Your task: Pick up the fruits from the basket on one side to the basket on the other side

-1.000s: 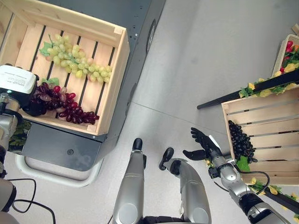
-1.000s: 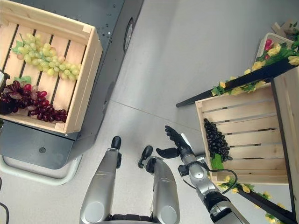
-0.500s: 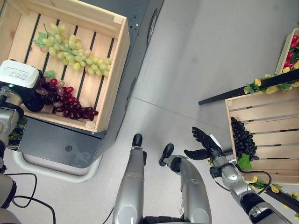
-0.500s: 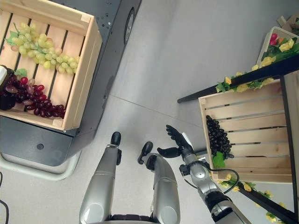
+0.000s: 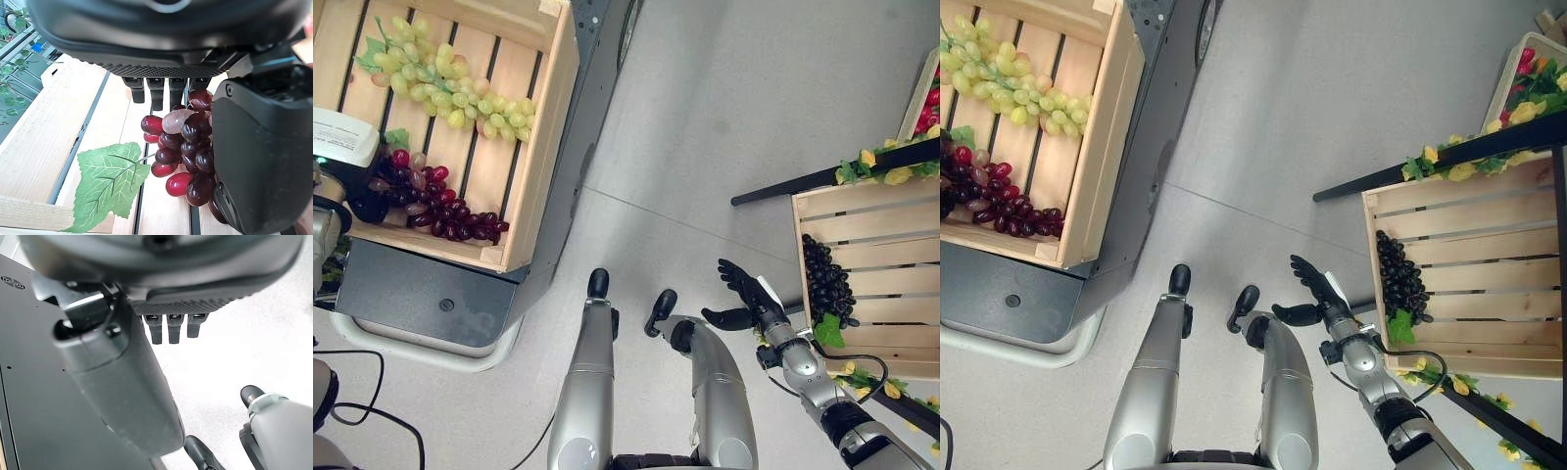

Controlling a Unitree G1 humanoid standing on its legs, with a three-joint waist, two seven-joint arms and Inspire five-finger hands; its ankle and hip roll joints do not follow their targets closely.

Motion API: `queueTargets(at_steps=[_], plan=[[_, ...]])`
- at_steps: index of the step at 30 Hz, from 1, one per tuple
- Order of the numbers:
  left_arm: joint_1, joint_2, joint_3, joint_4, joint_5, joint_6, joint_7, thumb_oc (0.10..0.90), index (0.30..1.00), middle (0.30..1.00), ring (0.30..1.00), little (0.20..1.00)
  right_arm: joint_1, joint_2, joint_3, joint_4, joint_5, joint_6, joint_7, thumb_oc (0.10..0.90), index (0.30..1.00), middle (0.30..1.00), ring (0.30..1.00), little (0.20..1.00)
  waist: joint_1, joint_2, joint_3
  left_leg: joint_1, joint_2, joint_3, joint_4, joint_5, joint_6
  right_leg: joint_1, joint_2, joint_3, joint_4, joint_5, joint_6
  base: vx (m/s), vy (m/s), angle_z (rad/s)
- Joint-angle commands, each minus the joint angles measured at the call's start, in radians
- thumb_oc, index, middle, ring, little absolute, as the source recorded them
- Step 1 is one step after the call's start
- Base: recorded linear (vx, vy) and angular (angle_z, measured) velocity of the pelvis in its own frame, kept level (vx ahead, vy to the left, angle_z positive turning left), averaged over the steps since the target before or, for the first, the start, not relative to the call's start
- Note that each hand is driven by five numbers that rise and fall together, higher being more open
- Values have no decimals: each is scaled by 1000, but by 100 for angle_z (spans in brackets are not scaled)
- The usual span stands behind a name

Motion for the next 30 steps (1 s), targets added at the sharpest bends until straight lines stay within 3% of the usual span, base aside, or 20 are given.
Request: queueTargets(at_steps=[1,10,17,23,30], plan=[[70,-26,-25,28,2,-8,-21,400,300,300,300,300,43,-99,-42,-45,17,-82,-17,800,900,900,900,900,11,6,-8,75,-5,41,-167,49,56,34,10,2,-14,91,13,0,0,0],[62,2,-35,14,18,-4,18,400,300,300,300,300,48,-102,-54,-42,36,-90,-11,800,900,900,900,900,19,27,-8,114,-15,47,-172,41,57,71,-2,-2,-26,86,12,0,0,0],[70,42,0,-32,27,-42,181,400,300,300,300,300,56,-100,-57,-76,42,-96,0,800,900,900,900,900,28,53,-8,191,-29,63,-175,23,64,138,-16,5,-37,88,19,0,0,0],[134,79,96,-90,35,-76,328,400,300,300,300,300,68,-95,-69,-136,39,-74,6,800,900,900,900,900,32,79,-8,314,-43,82,-170,-11,75,244,-28,30,-40,86,32,12,0,-12],[188,140,187,-207,27,-76,347,400,300,300,300,300,88,-85,-84,-194,24,-25,-4,800,900,900,900,900,19,122,-23,465,-52,108,-195,-33,85,368,-43,65,-61,101,57,45,10,-13]])
